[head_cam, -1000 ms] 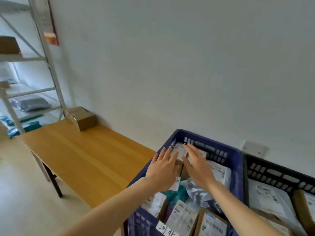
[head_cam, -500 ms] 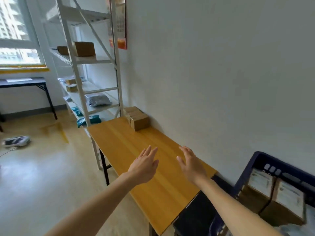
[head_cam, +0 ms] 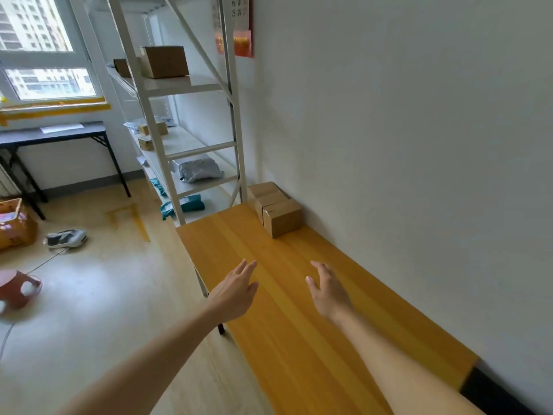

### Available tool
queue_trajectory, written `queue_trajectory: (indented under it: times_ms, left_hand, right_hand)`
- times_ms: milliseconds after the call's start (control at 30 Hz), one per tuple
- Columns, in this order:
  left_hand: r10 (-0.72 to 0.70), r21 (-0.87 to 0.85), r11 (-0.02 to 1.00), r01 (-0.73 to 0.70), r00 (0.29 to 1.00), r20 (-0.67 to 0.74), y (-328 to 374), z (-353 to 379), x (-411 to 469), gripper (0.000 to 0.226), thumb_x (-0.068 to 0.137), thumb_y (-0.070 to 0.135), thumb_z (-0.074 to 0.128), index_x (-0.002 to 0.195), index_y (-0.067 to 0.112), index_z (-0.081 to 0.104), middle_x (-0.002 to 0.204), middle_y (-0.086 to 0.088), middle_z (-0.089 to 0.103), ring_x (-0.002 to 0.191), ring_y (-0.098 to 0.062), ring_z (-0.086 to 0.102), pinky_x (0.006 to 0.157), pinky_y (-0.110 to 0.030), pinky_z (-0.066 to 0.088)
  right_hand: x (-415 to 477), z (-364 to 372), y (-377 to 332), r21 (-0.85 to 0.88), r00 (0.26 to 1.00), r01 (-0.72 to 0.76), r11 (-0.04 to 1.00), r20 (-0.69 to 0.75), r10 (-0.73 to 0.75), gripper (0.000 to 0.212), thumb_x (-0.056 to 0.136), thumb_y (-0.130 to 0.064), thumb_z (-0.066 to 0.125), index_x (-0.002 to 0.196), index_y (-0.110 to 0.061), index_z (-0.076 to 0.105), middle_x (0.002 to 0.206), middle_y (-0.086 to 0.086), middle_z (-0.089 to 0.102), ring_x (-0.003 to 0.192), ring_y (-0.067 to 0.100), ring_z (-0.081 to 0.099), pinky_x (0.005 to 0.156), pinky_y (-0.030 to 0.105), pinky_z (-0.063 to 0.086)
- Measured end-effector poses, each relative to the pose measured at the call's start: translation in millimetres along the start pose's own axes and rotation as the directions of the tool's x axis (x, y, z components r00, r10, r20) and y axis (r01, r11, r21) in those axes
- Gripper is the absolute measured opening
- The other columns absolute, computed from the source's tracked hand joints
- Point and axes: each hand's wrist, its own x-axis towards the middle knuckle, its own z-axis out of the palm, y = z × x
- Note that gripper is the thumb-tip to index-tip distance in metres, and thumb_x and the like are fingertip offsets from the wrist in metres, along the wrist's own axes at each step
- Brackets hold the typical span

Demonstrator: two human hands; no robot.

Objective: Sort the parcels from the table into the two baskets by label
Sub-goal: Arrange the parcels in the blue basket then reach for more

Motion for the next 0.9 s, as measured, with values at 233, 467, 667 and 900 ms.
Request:
queue_trajectory:
  times_ms: [233,467,667,900]
  left_hand:
    - [-0.029,-0.006,1.0,0.029,0.998,0.055,-75,-16,80,0.059,0.104,0.034,0.037,0.155,0.026,0.009,0.163,-0.002,0.004,0.148,-0.025,0.016,0.115,-0.039,0.026]
    - [0.056,0.016,0.998,-0.058,0.994,0.099,-159,-58,191,0.059,0.103,0.034,0.039,0.155,0.027,0.011,0.163,-0.003,0.006,0.147,-0.025,0.019,0.115,-0.039,0.027]
    - [0.179,0.037,0.982,-0.186,0.972,0.153,-209,-104,283,0.058,0.103,0.033,0.039,0.154,0.027,0.014,0.162,-0.001,0.01,0.146,-0.024,0.022,0.113,-0.036,0.028]
    - [0.26,0.02,0.962,-0.271,0.941,0.215,-228,-121,378,0.059,0.103,0.03,0.042,0.155,0.025,0.014,0.162,-0.001,0.012,0.144,-0.025,0.027,0.11,-0.037,0.033]
  right_hand:
    - [77,70,-22,0.016,0.996,-0.064,0.998,0.07,0.062,0.046,0.103,-0.029,0.04,0.147,-0.016,0.034,0.151,0.002,0.036,0.136,0.019,0.039,0.106,0.03,0.036]
    - [161,130,-55,0.064,0.98,-0.2,0.978,0.003,0.2,0.045,0.103,-0.03,0.04,0.146,-0.018,0.035,0.148,0.001,0.039,0.132,0.018,0.042,0.102,0.031,0.041]
    - [233,151,-85,0.099,0.93,-0.341,0.935,-0.107,0.35,0.046,0.103,-0.03,0.04,0.146,-0.015,0.036,0.148,0.003,0.041,0.133,0.019,0.042,0.101,0.03,0.041]
    - [297,171,-92,0.237,0.848,-0.456,0.858,-0.177,0.499,0.043,0.103,-0.026,0.043,0.144,-0.014,0.038,0.146,0.004,0.045,0.133,0.018,0.044,0.103,0.032,0.041]
